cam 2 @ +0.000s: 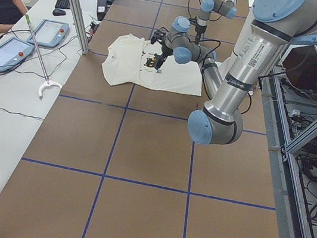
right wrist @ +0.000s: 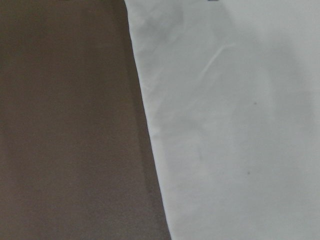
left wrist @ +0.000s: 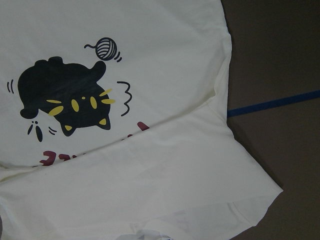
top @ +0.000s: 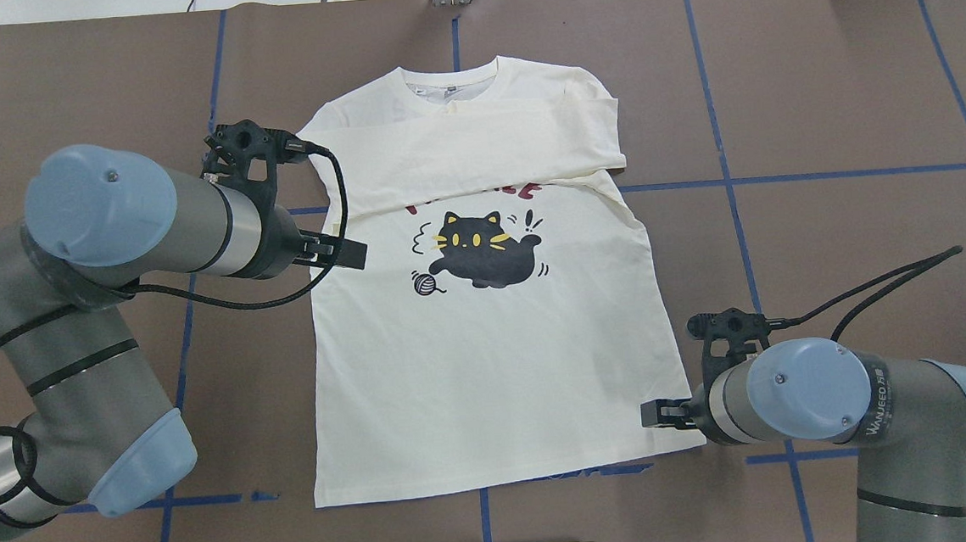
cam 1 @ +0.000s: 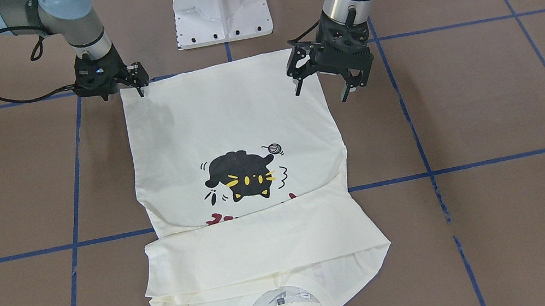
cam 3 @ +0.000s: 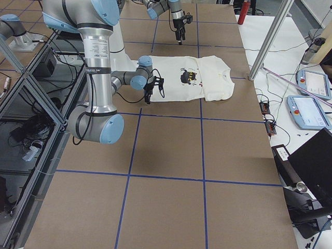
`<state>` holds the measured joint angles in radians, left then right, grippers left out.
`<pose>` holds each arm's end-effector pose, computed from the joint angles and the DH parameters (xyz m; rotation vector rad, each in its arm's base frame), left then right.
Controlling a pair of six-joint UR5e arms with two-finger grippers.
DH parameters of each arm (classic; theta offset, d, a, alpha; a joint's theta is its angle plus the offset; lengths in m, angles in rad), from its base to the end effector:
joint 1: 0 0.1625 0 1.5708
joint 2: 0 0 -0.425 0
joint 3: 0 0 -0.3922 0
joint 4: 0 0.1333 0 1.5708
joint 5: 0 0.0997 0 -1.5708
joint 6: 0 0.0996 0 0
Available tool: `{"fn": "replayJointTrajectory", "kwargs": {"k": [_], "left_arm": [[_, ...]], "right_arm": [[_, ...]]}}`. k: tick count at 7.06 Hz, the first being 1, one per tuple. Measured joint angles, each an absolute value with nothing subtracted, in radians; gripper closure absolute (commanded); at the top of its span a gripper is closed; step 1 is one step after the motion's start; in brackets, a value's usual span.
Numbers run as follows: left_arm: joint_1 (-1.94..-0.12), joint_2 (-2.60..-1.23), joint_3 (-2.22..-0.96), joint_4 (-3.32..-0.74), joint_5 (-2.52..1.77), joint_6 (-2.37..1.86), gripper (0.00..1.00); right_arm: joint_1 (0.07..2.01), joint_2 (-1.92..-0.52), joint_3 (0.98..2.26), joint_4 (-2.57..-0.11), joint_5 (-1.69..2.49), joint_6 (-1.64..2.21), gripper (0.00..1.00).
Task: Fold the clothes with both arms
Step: 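Lower both grippers to the hem corners nearest the robot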
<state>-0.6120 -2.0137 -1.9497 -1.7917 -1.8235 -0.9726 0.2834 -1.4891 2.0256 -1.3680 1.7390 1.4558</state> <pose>0.4147 -0.4235 0.2217 0.4012 0.9831 0.1192 -0.4586 -0.2550 0.3910 -0.0113 -0.7549 0.0982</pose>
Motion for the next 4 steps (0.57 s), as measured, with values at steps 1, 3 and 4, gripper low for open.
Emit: {"fn": "replayJointTrajectory", "kwargs": {"k": [1, 3, 4], "left_arm": [[-0.612, -2.014, -1.950, -1.792, -1.824, -0.973, 0.01], [-0.612, -2.014, -1.951, -1.792, -1.824, -0.973, 0.01], [-0.612, -2.014, -1.952, -1.792, -1.824, -0.973, 0.01]], "right_arm": [[0.283, -1.489, 2.023, -1.369, 1.742, 1.456, 0.43], [0.283, -1.489, 2.021, -1.371, 1.749, 1.456, 0.81], [0.283, -1.489, 2.022, -1.371, 1.755, 1.456, 0.91]]}}
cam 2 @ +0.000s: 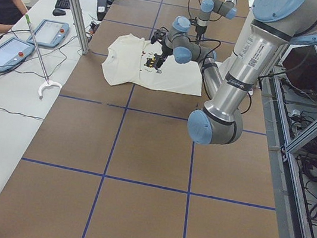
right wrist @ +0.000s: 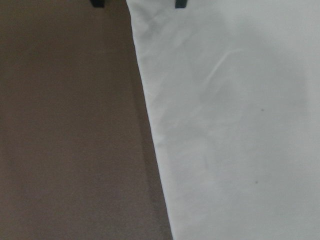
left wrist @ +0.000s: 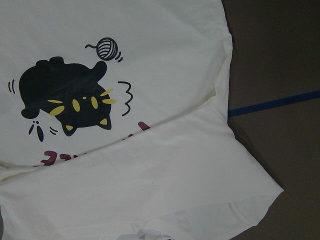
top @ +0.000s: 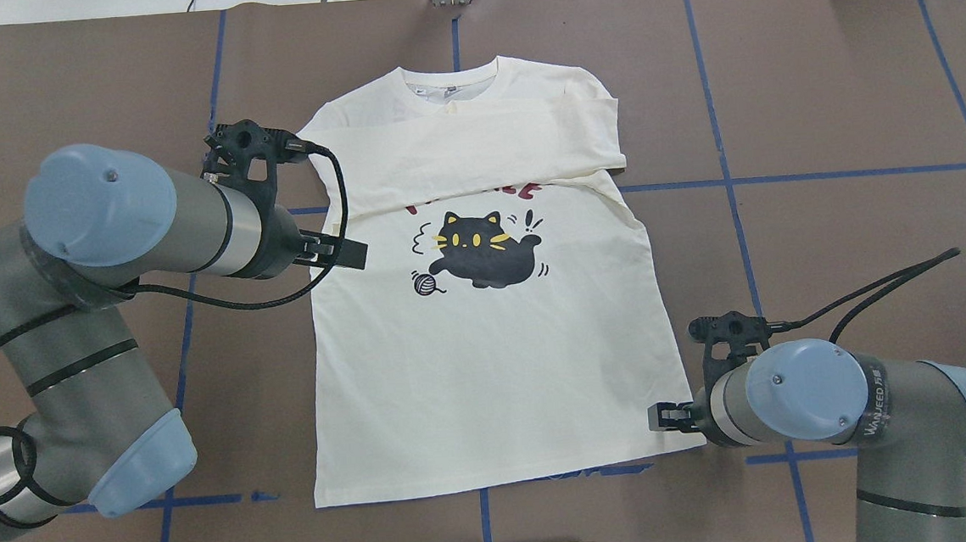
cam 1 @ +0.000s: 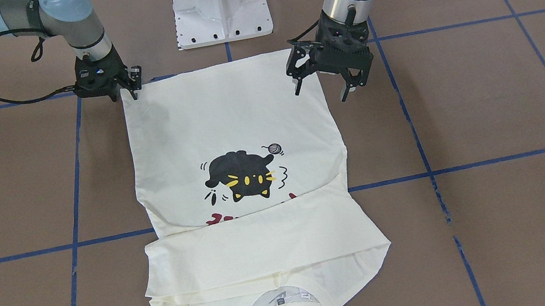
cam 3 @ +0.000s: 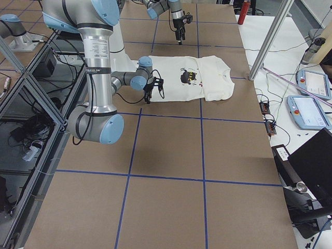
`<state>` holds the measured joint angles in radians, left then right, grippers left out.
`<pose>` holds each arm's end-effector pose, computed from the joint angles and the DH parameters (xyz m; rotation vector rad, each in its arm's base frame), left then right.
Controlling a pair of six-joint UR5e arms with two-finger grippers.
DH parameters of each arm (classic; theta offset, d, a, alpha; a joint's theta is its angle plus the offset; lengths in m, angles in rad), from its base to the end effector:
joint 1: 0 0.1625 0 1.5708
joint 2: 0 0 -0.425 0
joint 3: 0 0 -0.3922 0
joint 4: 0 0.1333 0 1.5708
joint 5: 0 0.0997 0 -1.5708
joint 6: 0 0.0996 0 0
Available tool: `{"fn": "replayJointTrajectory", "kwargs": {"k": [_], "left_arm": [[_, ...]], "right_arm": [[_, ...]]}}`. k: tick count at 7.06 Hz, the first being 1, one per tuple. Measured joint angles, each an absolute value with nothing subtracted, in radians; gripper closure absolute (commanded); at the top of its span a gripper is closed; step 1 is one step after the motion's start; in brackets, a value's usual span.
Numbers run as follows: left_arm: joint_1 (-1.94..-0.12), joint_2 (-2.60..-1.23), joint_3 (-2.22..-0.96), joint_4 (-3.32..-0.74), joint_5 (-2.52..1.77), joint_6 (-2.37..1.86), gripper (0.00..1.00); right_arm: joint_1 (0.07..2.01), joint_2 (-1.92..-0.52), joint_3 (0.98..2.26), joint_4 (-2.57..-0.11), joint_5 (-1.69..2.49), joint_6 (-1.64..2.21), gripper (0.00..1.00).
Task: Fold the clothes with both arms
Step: 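Lower both grippers to the hem corners nearest the robot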
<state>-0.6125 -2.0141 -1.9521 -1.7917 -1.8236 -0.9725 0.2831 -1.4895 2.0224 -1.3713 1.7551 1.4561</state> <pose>0.4139 -0.4233 0.2205 0.4031 0.9853 0.1193 -0.4594 -0.2535 0.3930 -0.0282 -0.7508 0.0929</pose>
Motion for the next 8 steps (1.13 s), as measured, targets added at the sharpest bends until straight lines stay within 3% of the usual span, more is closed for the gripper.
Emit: {"fn": "replayJointTrajectory", "kwargs": {"k": [2, 6, 8], "left_arm": [[-0.613, -2.014, -1.954, -1.792, -1.823, -0.973, 0.01], [-0.606, -2.003, -1.949, -1.790, -1.825, -1.030, 0.01], [-0.516, -1.974, -1.952, -1.795, -1.810, -1.285, 0.03]], "right_arm": [[0.284, -1.491, 2.023, -1.371, 1.759, 1.456, 1.00], [0.283, -1.497, 2.050, -1.368, 1.749, 1.468, 1.00], [0.285, -1.498, 2.089, -1.360, 1.744, 1.500, 1.00]]}}
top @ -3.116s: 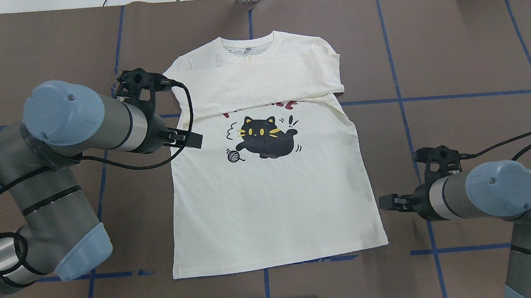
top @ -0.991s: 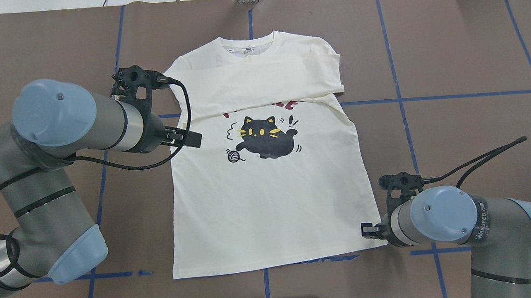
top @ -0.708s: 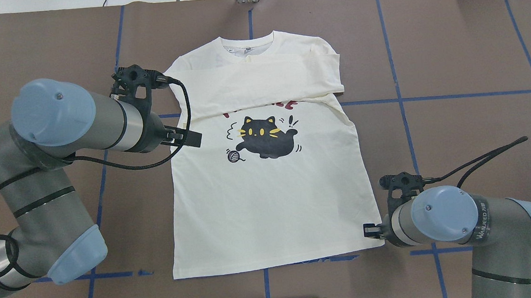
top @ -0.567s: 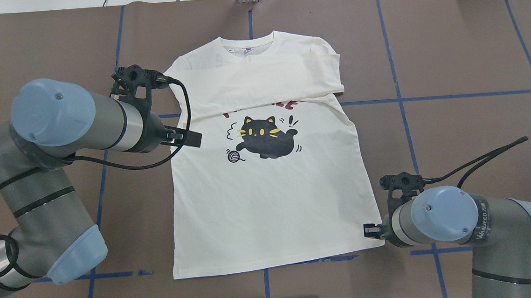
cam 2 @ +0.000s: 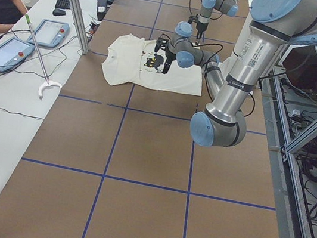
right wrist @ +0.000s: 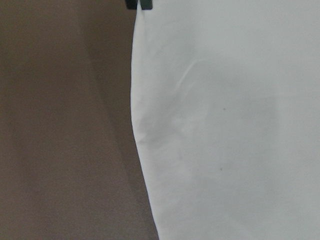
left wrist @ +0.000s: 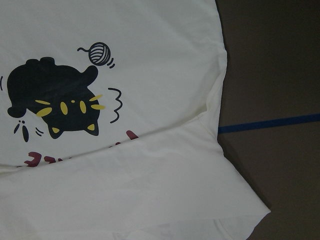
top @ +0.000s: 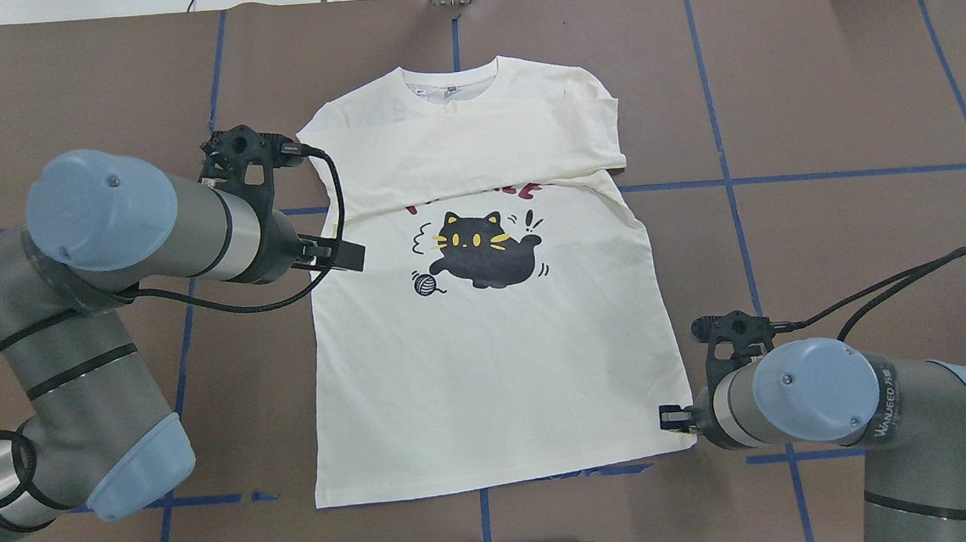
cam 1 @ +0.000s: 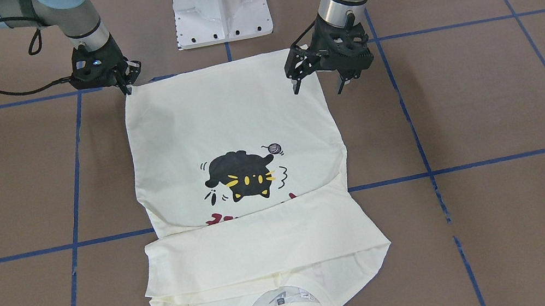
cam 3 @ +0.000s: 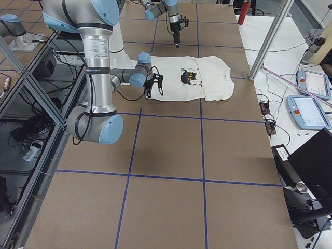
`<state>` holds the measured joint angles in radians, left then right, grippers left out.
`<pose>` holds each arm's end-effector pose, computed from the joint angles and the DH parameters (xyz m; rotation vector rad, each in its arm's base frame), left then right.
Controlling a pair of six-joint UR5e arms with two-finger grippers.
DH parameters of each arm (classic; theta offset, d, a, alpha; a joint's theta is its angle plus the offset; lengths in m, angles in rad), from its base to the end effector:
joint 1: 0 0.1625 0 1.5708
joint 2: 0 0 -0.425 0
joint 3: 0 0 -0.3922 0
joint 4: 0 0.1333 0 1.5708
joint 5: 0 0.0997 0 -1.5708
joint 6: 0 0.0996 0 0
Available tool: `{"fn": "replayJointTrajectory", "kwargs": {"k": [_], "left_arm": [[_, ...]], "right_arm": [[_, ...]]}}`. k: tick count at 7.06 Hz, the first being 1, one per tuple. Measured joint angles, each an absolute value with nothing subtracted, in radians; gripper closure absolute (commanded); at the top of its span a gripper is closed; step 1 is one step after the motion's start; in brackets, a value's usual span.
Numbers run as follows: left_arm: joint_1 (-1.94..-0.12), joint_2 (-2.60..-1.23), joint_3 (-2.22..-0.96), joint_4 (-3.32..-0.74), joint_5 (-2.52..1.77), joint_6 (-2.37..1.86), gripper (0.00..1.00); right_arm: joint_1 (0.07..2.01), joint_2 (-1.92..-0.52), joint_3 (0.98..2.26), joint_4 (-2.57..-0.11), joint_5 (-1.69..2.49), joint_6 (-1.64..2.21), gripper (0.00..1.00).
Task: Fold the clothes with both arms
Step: 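Lower both grippers to the hem corners nearest the robot, then grasp the hem corners with both grippers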
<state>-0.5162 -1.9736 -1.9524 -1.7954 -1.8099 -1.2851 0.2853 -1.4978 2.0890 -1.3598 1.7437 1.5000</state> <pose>0.4496 -0.3813 0.2436 0.1907 1.0093 -0.0893 -0.4437 -0.2512 0.3643 -0.0192 -0.8169 0.1331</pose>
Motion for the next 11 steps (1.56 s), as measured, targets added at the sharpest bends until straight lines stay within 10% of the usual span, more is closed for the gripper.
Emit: {"fn": "replayJointTrajectory", "kwargs": {"k": [11], "left_arm": [[-0.176, -1.853, -1.997, -1.631, -1.623, -1.707, 0.24]], "right_arm": [[0.321, -1.485, 2.145, -1.358, 1.753, 1.509, 1.00]]}}
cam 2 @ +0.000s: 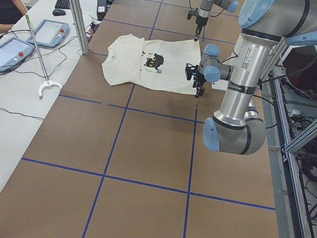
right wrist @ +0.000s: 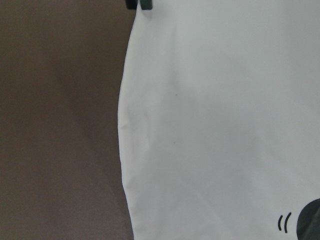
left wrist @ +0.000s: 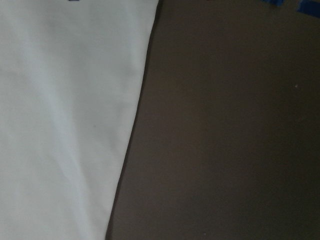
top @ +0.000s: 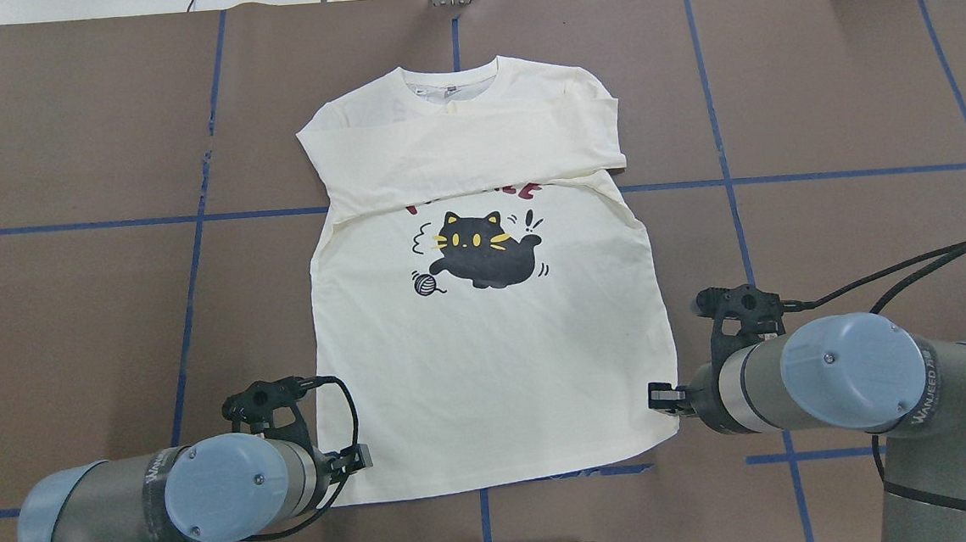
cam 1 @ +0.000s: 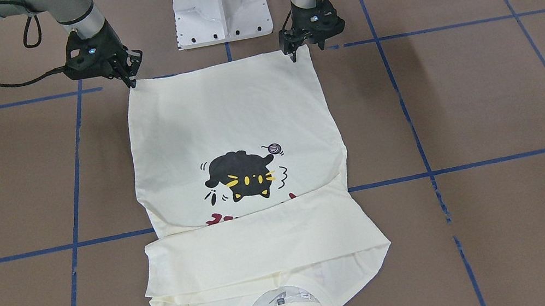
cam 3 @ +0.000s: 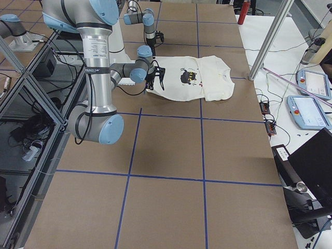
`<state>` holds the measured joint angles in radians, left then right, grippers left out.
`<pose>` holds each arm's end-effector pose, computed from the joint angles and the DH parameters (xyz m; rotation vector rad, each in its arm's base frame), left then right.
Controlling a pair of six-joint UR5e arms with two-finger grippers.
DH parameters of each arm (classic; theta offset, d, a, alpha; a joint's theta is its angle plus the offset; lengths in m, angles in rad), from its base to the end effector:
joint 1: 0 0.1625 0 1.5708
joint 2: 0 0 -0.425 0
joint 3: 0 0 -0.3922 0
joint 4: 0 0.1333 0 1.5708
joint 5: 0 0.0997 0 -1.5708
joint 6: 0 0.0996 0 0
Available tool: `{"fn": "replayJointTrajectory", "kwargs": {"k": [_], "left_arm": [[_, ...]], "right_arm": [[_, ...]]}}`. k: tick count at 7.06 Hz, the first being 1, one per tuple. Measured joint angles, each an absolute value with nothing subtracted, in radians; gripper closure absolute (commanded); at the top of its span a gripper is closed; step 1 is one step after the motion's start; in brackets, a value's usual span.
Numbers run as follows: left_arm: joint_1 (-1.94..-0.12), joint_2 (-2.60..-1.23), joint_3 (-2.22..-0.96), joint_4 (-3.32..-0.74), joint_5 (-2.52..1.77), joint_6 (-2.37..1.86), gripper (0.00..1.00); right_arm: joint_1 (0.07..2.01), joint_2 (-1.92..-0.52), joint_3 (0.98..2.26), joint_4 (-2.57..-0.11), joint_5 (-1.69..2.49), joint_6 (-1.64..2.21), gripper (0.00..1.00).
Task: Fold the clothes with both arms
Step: 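Grasp the hem corners with both grippers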
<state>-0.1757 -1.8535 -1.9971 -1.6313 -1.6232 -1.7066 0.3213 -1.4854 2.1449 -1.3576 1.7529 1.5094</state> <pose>0.5261 -0.2235 0.3173 -0.0345 0.7728 -0.2757 -0.4241 -0.2626 0.3322 -0.0018 -0.8876 0.1632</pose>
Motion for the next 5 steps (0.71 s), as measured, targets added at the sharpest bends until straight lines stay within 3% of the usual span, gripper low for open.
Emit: {"fn": "replayJointTrajectory", "kwargs": {"k": [2, 5], "left_arm": [[-0.157, -1.852, -1.995, -1.632, -1.623, -1.709, 0.36], [-0.151, -1.856, -1.995, -1.633, -1.623, -1.709, 0.66]], "right_arm": [[0.327, -1.486, 2.148, -1.358, 1.755, 1.509, 1.00], [0.333, -1.488, 2.151, -1.358, 1.757, 1.509, 1.00]]}}
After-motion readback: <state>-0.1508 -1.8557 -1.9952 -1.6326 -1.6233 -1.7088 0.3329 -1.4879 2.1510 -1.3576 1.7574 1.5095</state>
